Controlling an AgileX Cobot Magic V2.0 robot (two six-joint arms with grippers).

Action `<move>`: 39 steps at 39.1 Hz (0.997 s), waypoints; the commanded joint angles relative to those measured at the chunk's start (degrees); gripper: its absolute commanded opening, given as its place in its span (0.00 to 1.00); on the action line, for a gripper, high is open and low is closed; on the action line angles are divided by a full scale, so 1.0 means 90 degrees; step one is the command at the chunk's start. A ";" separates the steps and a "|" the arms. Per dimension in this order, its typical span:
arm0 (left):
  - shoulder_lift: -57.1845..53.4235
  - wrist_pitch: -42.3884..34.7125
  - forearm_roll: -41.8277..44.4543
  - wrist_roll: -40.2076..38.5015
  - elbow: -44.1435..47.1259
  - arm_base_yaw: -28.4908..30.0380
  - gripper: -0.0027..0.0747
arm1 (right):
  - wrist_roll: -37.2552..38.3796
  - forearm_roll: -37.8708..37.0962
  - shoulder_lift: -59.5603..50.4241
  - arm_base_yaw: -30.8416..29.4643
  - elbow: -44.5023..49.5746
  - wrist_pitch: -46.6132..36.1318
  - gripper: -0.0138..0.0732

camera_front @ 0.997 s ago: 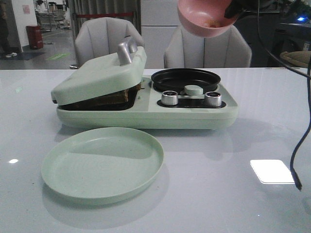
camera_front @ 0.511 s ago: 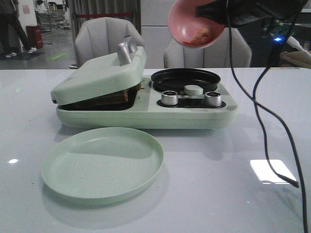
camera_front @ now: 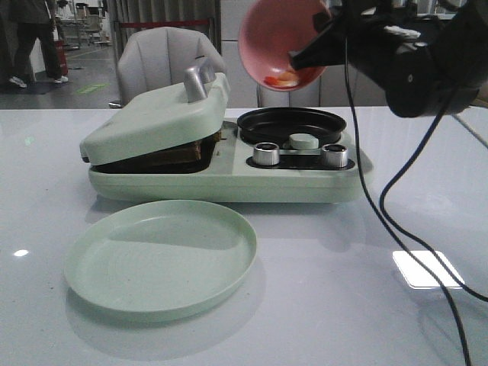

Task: Make breakfast with bread and shrimp
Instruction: 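Tilt the bowl with the right gripper to pour shrimp into the pan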

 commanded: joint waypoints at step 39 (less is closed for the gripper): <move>0.0054 -0.0532 -0.0063 -0.0071 -0.0173 -0.0028 0.18 | 0.0436 0.2419 -0.0870 -0.0047 -0.0903 -0.0326 0.32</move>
